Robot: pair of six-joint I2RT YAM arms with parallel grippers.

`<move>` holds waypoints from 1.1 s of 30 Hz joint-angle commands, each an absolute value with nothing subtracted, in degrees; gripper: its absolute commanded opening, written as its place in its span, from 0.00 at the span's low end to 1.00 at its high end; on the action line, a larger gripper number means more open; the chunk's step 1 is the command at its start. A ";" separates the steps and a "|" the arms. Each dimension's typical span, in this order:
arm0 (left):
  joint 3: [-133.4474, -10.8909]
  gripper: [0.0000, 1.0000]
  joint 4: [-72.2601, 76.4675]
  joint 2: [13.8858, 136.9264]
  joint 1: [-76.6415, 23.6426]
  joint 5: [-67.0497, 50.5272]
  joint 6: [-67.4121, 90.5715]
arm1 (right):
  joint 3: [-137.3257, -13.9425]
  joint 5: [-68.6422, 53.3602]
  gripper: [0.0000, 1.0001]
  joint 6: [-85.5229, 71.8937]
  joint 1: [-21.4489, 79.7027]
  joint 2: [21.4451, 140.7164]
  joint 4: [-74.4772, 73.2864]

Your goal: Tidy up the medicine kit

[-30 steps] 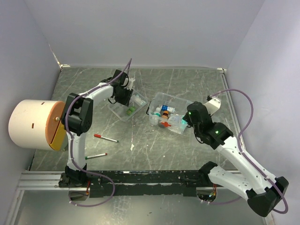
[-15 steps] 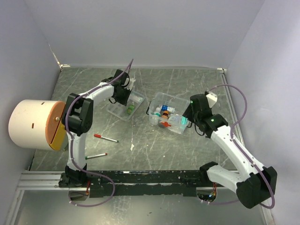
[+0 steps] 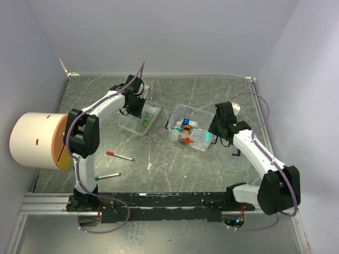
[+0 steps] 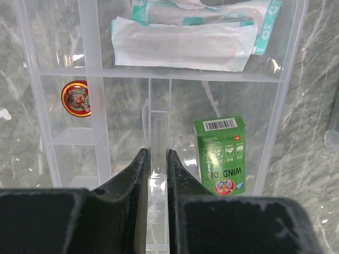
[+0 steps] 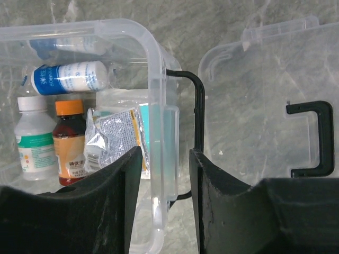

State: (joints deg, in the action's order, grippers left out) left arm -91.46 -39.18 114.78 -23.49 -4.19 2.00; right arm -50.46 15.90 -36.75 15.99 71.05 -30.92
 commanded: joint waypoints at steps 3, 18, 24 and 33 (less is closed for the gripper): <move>-94.63 0.16 -43.94 110.61 -23.83 -2.28 4.87 | -52.70 11.57 0.31 -28.24 14.27 74.17 -26.35; -95.66 0.16 -48.78 104.98 -23.81 -2.02 10.35 | -43.05 4.61 0.12 -45.92 16.30 65.86 -23.17; -98.68 0.16 -50.26 102.08 -23.87 -1.53 7.41 | -47.64 1.33 0.13 -31.64 17.76 70.78 -23.57; -98.94 0.16 -49.58 97.66 -25.33 -2.94 2.16 | -55.18 -3.78 0.15 -17.03 17.72 82.97 -22.48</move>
